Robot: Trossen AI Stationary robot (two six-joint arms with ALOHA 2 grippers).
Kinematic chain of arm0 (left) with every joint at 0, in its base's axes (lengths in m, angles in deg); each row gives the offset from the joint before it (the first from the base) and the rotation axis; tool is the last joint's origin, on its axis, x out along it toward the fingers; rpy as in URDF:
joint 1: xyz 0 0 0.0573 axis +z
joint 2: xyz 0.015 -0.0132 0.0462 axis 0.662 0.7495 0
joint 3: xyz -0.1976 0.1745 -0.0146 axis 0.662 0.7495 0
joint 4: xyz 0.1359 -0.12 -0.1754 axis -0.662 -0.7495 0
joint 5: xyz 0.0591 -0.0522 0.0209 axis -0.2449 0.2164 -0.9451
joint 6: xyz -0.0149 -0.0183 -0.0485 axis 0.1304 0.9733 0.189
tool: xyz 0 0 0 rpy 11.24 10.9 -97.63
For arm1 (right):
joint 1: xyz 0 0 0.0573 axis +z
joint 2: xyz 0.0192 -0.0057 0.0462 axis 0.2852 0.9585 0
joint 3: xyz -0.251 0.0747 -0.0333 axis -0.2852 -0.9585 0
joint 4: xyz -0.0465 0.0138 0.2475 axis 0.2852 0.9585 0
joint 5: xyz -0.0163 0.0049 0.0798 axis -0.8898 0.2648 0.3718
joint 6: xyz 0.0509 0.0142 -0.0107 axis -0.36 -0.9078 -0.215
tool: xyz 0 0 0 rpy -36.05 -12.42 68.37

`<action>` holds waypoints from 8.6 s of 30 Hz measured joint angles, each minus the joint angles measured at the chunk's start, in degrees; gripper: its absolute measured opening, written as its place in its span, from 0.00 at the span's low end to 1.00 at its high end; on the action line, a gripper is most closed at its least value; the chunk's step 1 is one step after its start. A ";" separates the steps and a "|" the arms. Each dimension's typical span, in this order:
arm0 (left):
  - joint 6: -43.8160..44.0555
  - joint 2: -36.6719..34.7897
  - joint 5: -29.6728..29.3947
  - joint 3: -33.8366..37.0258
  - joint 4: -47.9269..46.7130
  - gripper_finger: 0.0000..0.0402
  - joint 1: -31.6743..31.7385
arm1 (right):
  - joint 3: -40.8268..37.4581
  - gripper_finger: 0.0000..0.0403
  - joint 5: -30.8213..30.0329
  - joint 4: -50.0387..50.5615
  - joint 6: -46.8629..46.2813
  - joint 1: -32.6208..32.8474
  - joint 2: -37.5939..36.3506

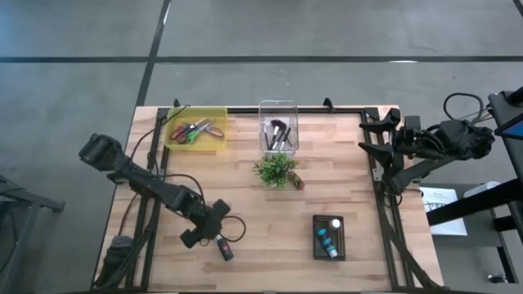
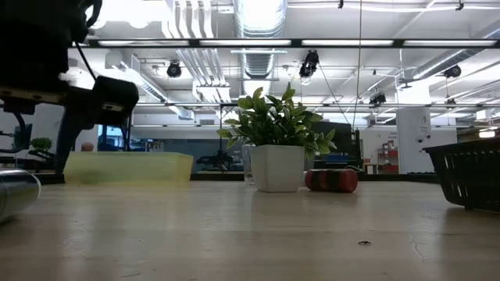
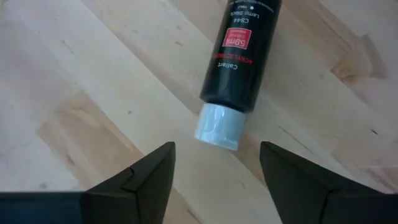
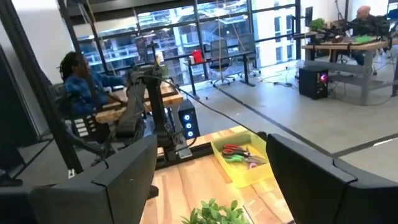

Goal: Pick & Place Paint Supplies
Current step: Put the black acrylic craft paint bottle into the black bin

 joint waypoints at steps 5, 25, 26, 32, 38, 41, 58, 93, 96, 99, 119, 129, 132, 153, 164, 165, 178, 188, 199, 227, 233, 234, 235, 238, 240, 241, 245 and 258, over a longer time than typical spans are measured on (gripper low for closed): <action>-0.19 0.00 -0.20 3.28 5.89 0.51 -0.07 | 0.56 0.75 -1.19 -0.23 -0.51 0.00 1.22; -2.14 4.21 -0.09 8.30 20.76 0.48 -0.34 | 3.59 0.75 -3.06 -0.62 -4.59 0.02 7.03; -2.31 4.74 -0.02 7.92 20.85 0.48 -0.34 | 3.63 0.75 -3.06 -0.56 -4.73 0.02 7.05; -2.31 6.95 0.16 6.24 21.55 0.46 -0.38 | 3.80 0.75 -3.06 -0.58 -6.08 0.02 7.09; -1.38 6.58 -0.43 6.30 21.32 0.33 -0.45 | 3.80 0.75 -3.06 -0.55 -6.28 0.02 7.09; 0.32 6.45 -0.90 6.28 21.26 0.30 -0.42 | 3.76 0.75 -3.06 -0.47 -6.28 0.02 7.09; 3.34 6.23 -15.58 -7.87 11.48 0.30 1.96 | 3.67 0.75 1.54 2.28 -4.80 0.07 11.86; 7.50 8.59 -21.70 -40.47 14.51 0.30 21.38 | 3.64 0.75 10.55 -5.14 13.19 -4.50 22.16; 7.50 8.59 -21.70 -40.66 14.63 0.30 21.43 | 3.64 0.75 13.78 -5.45 11.99 -5.79 23.36; 7.48 8.57 -21.84 -40.89 14.79 0.30 21.50 | 3.64 0.75 14.21 -6.80 12.70 -6.03 24.20; 7.48 8.52 -21.85 -40.89 14.69 0.30 21.54 | 4.25 0.51 15.07 -7.71 13.25 -6.21 26.06; 7.48 8.52 -21.82 -40.89 14.73 0.30 21.54 | 5.85 0.30 15.07 -4.37 13.47 -6.28 26.32; 7.49 8.52 -21.85 -40.89 14.86 0.35 21.54 | 6.36 0.30 15.23 -3.57 13.52 -6.78 26.49; -7.65 -4.84 -48.02 -40.95 1.07 0.81 25.89 | 10.72 0.30 33.27 20.78 -3.31 -7.69 25.10; -3.06 -8.74 -47.55 -40.09 -7.65 0.81 29.69 | 5.58 0.30 54.70 22.14 -10.02 -5.80 31.22; -2.69 -8.74 -47.51 -39.65 -8.17 0.81 29.69 | 5.14 0.30 56.22 22.08 -9.89 -5.32 32.17; 3.37 -8.66 -42.07 -31.25 -7.87 0.81 29.56 | 0.45 0.30 65.45 12.85 -9.14 -3.69 42.84; 4.42 -8.66 -41.09 -30.64 -7.63 0.81 29.43 | -2.00 0.30 66.57 11.88 -6.89 -1.51 48.26; 4.42 -8.66 -40.26 -30.70 -7.34 0.81 29.28 | -5.94 0.30 64.63 7.73 -7.55 -0.95 49.82; 6.39 -8.66 -40.24 -30.64 -6.64 0.81 29.26 | -4.80 0.30 38.94 18.18 -7.32 1.31 41.47; 6.43 -8.66 -40.26 -30.65 -6.50 0.81 29.26 | -5.60 0.30 38.97 17.35 -7.09 1.33 43.19; 6.43 -8.66 -40.26 -30.64 -6.48 0.81 29.26 | -5.67 0.30 38.99 16.78 -6.96 1.33 43.30; 6.43 -8.66 -40.26 -30.64 -6.49 0.81 29.26 | -5.86 0.30 39.08 16.24 -6.85 1.46 43.39; 6.43 -8.66 -40.26 -30.64 -6.40 0.81 29.26 | -6.24 0.30 39.19 15.84 -6.68 1.57 44.05; 6.43 -8.66 -40.26 -30.64 -6.34 0.81 29.26 | -6.87 0.30 39.21 15.92 -6.82 1.69 44.19; 6.43 -8.66 -40.26 -30.64 -6.34 0.81 29.26 | -7.16 0.30 39.20 15.93 -6.92 1.70 44.21; 6.43 -8.66 -40.26 -30.64 -6.34 0.81 29.26 | -9.27 0.30 39.18 14.01 -7.31 2.15 44.15; 6.42 -8.66 -40.26 -30.64 -6.36 0.81 29.26 | -11.07 0.36 37.64 10.13 -7.55 5.98 44.24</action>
